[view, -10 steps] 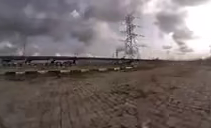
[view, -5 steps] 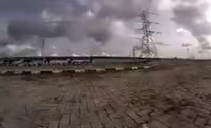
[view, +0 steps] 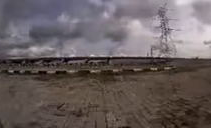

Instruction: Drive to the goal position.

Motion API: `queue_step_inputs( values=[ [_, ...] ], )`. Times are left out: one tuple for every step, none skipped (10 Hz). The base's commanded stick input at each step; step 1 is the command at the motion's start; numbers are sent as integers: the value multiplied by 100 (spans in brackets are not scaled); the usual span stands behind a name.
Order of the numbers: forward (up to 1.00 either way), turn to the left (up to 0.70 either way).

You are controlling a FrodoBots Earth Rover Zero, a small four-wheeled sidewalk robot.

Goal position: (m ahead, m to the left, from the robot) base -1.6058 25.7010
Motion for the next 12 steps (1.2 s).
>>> queue_step_inputs(
  values=[
    [100, 27],
    [100, 27],
    [100, 27],
    [100, 27],
    [100, 27],
    [100, 27],
    [100, 27],
    [100, 27],
    [100, 27],
    [100, 27],
    [100, 27],
    [100, 27]
  ],
)
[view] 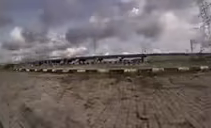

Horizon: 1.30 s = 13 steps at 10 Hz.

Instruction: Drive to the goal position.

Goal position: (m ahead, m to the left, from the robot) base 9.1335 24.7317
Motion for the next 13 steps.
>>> queue_step_inputs(
  values=[
    [100, 27],
    [100, 27],
    [100, 27],
    [100, 27],
    [100, 27],
    [100, 27],
    [100, 27],
    [100, 27],
    [100, 27],
    [100, 27],
    [100, 27],
    [100, 27],
    [100, 27]
  ],
)
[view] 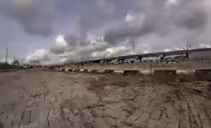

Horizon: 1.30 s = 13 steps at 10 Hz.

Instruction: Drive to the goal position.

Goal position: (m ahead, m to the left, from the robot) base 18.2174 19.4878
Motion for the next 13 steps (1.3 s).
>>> queue_step_inputs(
  values=[
    [100, 27],
    [100, 27],
    [100, 27],
    [100, 27],
    [100, 27],
    [100, 27],
    [100, 27],
    [100, 27],
    [100, 27],
    [100, 27],
    [100, 27],
    [100, 27],
    [100, 27]
  ],
)
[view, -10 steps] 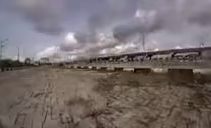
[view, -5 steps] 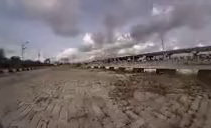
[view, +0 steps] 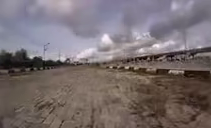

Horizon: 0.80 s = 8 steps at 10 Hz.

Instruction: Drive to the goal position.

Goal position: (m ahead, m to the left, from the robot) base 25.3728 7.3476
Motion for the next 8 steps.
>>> queue_step_inputs(
  values=[
    [100, 27],
    [100, 27],
    [100, 0],
    [100, 0],
    [100, 0],
    [100, 0],
    [100, 0],
    [100, 0]
  ],
)
